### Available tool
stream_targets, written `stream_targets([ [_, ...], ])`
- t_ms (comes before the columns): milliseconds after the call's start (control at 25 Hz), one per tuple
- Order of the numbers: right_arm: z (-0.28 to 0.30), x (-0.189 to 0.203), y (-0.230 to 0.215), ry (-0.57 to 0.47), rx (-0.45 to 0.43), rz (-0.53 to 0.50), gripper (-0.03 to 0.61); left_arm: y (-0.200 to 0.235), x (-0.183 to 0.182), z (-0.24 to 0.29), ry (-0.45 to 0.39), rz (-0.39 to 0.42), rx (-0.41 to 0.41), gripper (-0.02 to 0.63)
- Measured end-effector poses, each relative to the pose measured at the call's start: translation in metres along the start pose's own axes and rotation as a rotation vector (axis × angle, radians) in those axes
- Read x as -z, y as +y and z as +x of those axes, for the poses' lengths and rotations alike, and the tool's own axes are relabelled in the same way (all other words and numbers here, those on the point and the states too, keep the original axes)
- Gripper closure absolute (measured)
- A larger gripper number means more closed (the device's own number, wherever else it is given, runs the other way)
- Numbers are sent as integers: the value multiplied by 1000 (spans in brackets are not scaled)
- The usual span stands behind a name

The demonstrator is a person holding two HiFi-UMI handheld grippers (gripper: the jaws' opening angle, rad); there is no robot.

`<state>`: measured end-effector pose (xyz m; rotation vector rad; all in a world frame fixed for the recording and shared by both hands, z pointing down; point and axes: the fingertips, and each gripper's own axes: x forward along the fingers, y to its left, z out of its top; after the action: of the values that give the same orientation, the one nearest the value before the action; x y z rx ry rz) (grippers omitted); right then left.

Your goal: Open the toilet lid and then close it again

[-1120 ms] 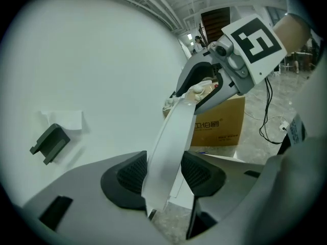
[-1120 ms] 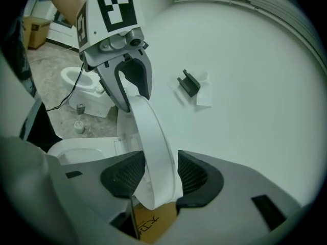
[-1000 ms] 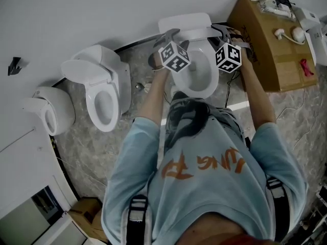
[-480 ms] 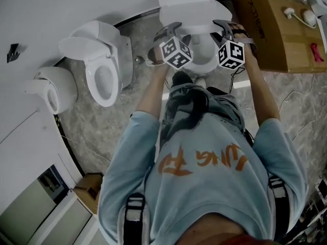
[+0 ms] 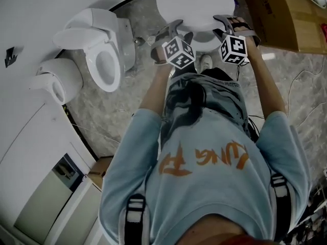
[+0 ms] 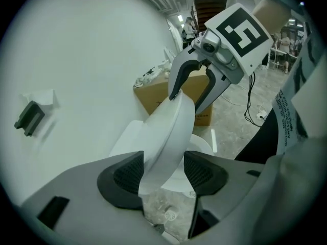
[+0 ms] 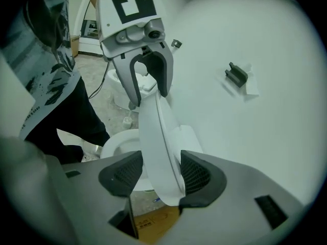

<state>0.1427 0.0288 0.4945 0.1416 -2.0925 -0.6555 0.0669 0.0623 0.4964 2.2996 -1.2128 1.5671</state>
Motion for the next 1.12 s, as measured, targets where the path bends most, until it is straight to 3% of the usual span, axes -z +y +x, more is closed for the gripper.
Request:
stream_targets([
  [280,24,25,41,15,-115,-35,307,-38,20,28,57,1,70,355],
  [440,32,35,66,15,-171,-16,304,-56,32,38,69,-58,125,377],
  [720,56,52,106,25,-253,-8,298,-86,58,67,124,-77,201,397],
  [1120,105,79,161,79,-258,51,319,-126,104,118,151,-28,244,413],
])
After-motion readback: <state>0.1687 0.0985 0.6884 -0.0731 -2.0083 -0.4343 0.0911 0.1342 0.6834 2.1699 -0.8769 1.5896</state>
